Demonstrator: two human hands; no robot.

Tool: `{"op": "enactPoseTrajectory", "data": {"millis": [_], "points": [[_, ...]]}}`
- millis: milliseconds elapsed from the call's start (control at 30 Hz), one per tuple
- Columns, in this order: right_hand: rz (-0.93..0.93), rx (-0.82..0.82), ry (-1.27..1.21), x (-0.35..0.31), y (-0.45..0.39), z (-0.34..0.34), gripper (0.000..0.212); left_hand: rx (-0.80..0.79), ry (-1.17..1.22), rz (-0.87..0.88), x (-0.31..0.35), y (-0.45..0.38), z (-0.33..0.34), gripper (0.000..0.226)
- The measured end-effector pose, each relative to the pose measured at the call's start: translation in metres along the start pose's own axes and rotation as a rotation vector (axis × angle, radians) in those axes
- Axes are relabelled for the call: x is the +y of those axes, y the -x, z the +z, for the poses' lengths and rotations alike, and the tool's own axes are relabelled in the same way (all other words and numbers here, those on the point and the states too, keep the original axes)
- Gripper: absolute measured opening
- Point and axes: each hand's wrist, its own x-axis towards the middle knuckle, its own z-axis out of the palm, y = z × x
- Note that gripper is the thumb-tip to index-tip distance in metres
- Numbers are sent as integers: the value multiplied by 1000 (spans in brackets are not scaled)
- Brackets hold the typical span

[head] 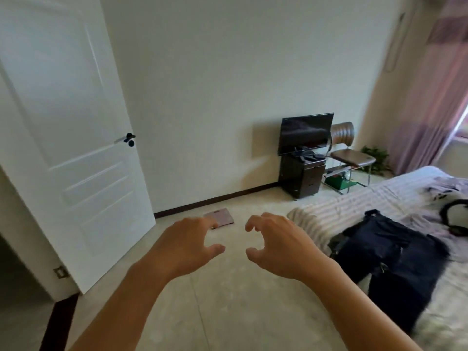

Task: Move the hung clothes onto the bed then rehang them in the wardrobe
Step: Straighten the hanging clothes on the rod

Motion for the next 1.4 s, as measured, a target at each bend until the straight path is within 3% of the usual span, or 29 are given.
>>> {"op": "enactPoseTrajectory", "data": {"millis": [467,600,900,1400], "points": [[497,140,35,147,-11,-19,33,-182,56,524,104,-191,62,54],[629,163,25,178,-13,-24,38,-227,62,645,132,-239,72,54],[794,218,36,282,-4,-37,40,-321,62,807,226,-322,125,53],[824,267,70,520,4,-104,37,-336,47,814,424,-451,194,53]]}}
